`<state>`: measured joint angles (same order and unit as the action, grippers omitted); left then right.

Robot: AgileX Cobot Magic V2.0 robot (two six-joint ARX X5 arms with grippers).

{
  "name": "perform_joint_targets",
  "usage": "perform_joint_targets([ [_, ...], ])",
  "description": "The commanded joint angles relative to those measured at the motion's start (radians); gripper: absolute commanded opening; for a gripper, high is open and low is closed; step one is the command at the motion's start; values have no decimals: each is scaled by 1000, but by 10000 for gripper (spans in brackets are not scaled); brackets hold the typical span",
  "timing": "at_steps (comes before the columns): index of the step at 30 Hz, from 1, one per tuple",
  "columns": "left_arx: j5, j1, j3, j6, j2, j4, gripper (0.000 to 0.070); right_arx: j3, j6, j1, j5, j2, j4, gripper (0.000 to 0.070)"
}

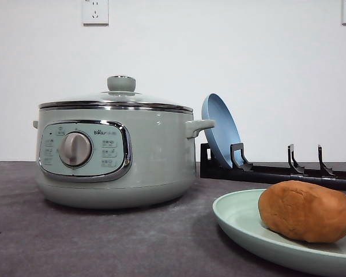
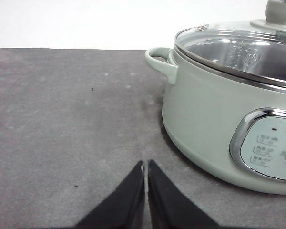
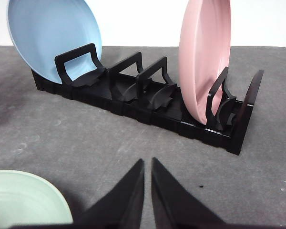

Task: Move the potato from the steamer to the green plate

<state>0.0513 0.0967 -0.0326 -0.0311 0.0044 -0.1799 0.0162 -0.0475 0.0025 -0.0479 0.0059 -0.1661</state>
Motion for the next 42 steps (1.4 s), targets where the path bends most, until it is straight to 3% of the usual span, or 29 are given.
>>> perform_joint_targets([
  [1,7,2,21,15,-1,-6,3,-5,13,-1,3,-2,13,15],
  [42,7,2,21,15,-1,-6,3,-5,13,-1,3,-2,13,15],
])
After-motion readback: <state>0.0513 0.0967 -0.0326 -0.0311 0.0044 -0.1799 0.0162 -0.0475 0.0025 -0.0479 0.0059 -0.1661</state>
